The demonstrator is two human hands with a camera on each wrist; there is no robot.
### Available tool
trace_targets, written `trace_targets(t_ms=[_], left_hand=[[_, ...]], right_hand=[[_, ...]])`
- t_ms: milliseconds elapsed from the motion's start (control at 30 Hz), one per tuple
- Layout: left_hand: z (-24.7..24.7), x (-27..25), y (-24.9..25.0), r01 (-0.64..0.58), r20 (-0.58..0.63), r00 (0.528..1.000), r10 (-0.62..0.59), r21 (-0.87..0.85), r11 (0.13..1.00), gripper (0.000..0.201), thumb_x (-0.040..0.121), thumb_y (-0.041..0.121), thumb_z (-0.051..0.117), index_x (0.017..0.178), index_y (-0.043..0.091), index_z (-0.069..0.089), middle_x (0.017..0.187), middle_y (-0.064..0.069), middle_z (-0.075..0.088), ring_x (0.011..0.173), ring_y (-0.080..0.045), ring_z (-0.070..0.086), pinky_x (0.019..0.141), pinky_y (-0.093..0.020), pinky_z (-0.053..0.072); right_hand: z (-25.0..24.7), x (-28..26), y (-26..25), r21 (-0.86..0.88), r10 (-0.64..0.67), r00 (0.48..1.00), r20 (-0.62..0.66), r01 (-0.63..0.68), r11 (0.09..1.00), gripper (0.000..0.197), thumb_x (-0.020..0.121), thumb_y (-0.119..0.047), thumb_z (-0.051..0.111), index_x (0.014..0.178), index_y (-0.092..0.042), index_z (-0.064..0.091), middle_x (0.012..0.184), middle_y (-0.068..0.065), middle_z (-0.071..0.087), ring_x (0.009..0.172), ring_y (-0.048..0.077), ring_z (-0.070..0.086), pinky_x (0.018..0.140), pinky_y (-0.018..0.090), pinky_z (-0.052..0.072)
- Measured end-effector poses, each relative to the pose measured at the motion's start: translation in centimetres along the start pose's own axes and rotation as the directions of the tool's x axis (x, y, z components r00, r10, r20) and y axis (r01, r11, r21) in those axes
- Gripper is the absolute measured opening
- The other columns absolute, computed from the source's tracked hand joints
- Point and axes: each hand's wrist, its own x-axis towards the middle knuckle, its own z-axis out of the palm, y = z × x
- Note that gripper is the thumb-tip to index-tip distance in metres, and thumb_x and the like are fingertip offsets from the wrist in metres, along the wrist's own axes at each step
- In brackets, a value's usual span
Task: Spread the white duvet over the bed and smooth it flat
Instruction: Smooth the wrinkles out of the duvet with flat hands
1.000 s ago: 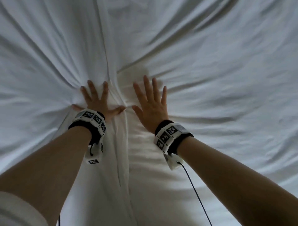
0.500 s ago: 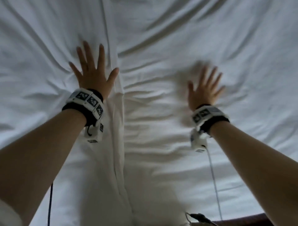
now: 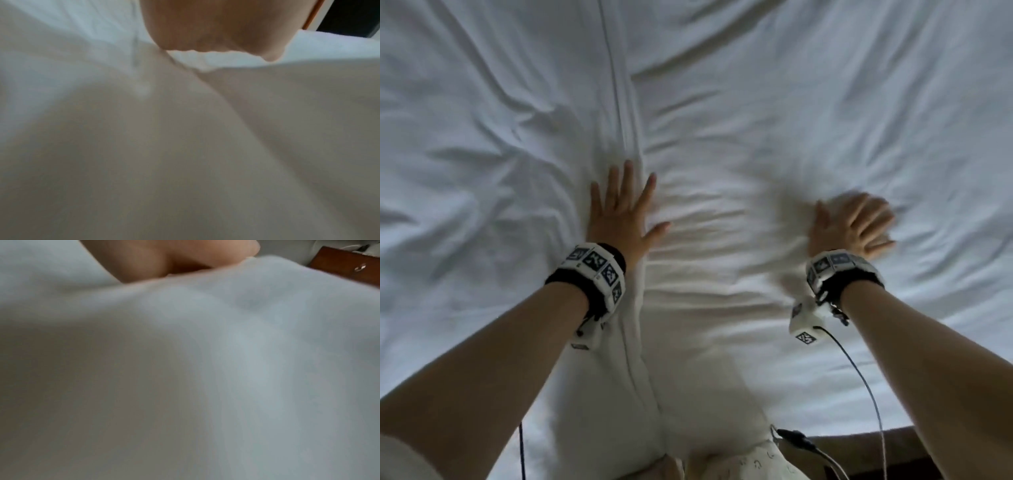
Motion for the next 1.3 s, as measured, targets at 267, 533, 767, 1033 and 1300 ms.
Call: trace_targets(t_ms=[267,533,767,1033,1300], left_hand=[[1.7,-2.5,-3.8,0.423,-0.054,0.903,-0.426,-0.065,0.904,0.077,0.089,0.066,0.018,0.150,0.028,-0.009,0.158,-0.008,-0.018,0.147,-0.029,-0.013,0.109,-0.069,-0.003],[9.6,-14.0,0.4,0.337,0.109,0.938,-0.329,-0.067,0.939,0.080,0.091,0.058,0.023,0.149,0.019,-0.016,0.157,-0.013,-0.019,0.147,-0.029,-0.014,0.116,-0.058,-0.007],[5.3,-11.4,0.0,0.261,-0.122,0.954,-0.273,-0.108,0.959,0.075,0.092,0.059,0.016,0.149,0.022,-0.015,0.158,-0.009,-0.019,0.147,-0.027,-0.015,0.116,-0.051,-0.010],[11.4,-13.1,5.0,0.052,0.006,0.999,-0.052,0.027,0.998,0.085,0.085,0.070,0.019,0.148,0.027,-0.018,0.155,-0.013,-0.025,0.145,-0.031,-0.019,0.113,-0.055,-0.011],[9.3,-14.5,4.8,0.005,0.015,1.000,-0.005,0.008,1.000,0.087,0.085,0.069,0.028,0.147,0.030,-0.018,0.156,-0.009,-0.024,0.145,-0.029,-0.019,0.114,-0.055,-0.011]], right_hand=[[2.0,-7.4,-10.0,0.002,-0.515,0.854,0.073,0.517,0.856,0.067,0.096,-0.053,0.025,0.151,-0.028,-0.004,0.159,0.003,-0.012,0.147,0.028,-0.012,0.114,0.057,-0.007],[5.3,-9.0,0.8,-0.041,-0.410,0.905,0.116,0.417,0.908,0.069,0.095,-0.054,0.027,0.151,-0.028,-0.004,0.160,0.003,-0.011,0.147,0.026,-0.012,0.115,0.054,-0.011],[3.5,-11.4,-2.0,0.011,-0.376,0.924,0.075,0.376,0.926,0.068,0.097,-0.052,0.022,0.151,-0.023,-0.006,0.159,0.007,-0.014,0.146,0.029,-0.014,0.114,0.058,-0.006],[8.4,-13.7,2.1,-0.109,-0.587,0.797,0.141,0.602,0.791,0.069,0.094,-0.058,0.023,0.151,-0.029,-0.004,0.160,-0.001,-0.010,0.147,0.025,-0.011,0.112,0.054,-0.015],[4.3,-8.8,16.5,0.023,0.072,0.997,0.029,-0.073,0.997,0.078,0.095,-0.056,0.026,0.152,-0.011,-0.002,0.158,0.015,-0.008,0.147,0.032,-0.009,0.113,0.060,-0.006]])
